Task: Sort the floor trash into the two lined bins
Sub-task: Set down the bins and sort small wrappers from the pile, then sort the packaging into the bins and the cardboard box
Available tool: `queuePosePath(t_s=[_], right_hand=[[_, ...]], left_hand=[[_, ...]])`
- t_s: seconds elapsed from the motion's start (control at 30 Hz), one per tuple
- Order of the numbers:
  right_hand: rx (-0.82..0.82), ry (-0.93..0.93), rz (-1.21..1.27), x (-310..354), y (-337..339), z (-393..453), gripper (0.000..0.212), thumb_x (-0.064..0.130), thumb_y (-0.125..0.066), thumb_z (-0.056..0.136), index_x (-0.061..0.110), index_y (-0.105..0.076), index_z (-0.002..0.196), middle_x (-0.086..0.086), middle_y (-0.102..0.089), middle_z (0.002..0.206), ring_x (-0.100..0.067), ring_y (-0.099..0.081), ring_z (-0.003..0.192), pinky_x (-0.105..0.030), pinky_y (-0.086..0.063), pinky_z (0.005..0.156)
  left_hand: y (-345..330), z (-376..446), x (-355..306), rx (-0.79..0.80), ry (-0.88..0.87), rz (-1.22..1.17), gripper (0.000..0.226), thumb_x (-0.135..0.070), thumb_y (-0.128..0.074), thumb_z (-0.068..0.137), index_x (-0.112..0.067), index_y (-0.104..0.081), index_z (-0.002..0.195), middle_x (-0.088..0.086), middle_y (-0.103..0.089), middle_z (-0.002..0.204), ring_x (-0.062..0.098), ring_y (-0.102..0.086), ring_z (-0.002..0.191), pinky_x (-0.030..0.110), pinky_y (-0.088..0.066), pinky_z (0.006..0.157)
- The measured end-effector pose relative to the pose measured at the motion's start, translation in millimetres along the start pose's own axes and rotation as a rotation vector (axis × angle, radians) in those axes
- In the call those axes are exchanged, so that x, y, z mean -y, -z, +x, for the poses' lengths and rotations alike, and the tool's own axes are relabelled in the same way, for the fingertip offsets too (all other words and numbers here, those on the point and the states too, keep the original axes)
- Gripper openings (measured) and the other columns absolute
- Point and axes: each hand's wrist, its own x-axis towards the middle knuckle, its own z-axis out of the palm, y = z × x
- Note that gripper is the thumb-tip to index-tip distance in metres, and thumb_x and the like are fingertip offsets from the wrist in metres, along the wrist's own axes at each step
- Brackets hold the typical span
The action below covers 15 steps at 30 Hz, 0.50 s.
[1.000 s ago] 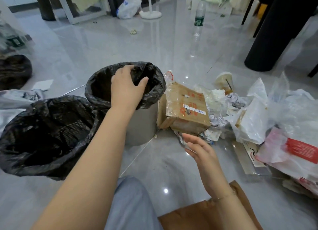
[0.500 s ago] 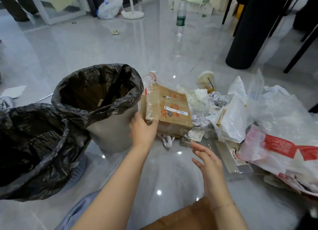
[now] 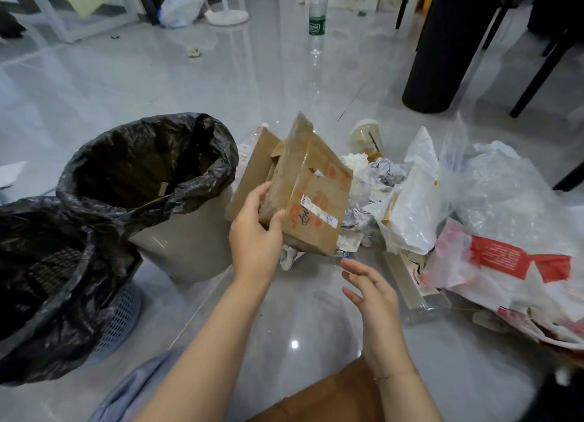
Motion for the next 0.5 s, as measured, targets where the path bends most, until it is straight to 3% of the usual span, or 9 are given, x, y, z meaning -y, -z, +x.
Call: queuePosePath(t_s=[0.17, 0.33, 0.4, 0.5], right_hand=[[-0.11, 0.09, 0.081, 15, 6, -3, 0.026, 0.002, -0.05, 0.093, 0.016, -0.07, 0.101, 0.006, -0.07, 0.105, -0.007, -0.063, 0.104, -0.035, -0.052, 0.09], [-0.228, 0.174, 0.18, 29, 13, -10, 0.023, 0.012, -0.051, 0.095, 0.015, -0.063, 0.115, 0.01, -0.064, 0.111, -0.005, -0.06, 0.106, -0.03, -0.051, 0.089], [-0.215, 0.204, 0.106, 28, 14, -12, 0.024, 0.019, -0.053, 0.095, 0.016, -0.061, 0.118, 0.007, -0.063, 0.114, -0.006, -0.059, 0.107, -0.029, -0.049, 0.091], [-0.165, 0.224, -0.192, 23, 18, -18, 0.014, 0.021, -0.059, 0.09, 0.019, -0.067, 0.101, 0.008, -0.066, 0.099, -0.005, -0.06, 0.093, -0.018, -0.046, 0.08]], left_hand=[[31, -41, -2, 0.012, -0.25, 0.174, 0.045, -0.004, -0.065, 0.088, -0.025, -0.058, 0.126, -0.021, -0.059, 0.117, -0.003, -0.056, 0.107, 0.021, -0.048, 0.087], [68, -80, 26, 0.15, -0.47, 0.335, 0.033, -0.007, -0.06, 0.086, -0.029, -0.058, 0.111, -0.019, -0.058, 0.1, -0.001, -0.054, 0.093, 0.015, -0.045, 0.08], [77, -92, 34, 0.259, -0.492, 0.371, 0.024, -0.014, -0.055, 0.088, -0.031, -0.055, 0.105, -0.02, -0.054, 0.096, 0.001, -0.053, 0.088, 0.012, -0.041, 0.076], [83, -111, 41, 0.363, -0.463, 0.348, 0.019, -0.016, -0.056, 0.086, -0.031, -0.054, 0.098, -0.026, -0.049, 0.092, -0.005, -0.048, 0.086, 0.006, -0.037, 0.078]])
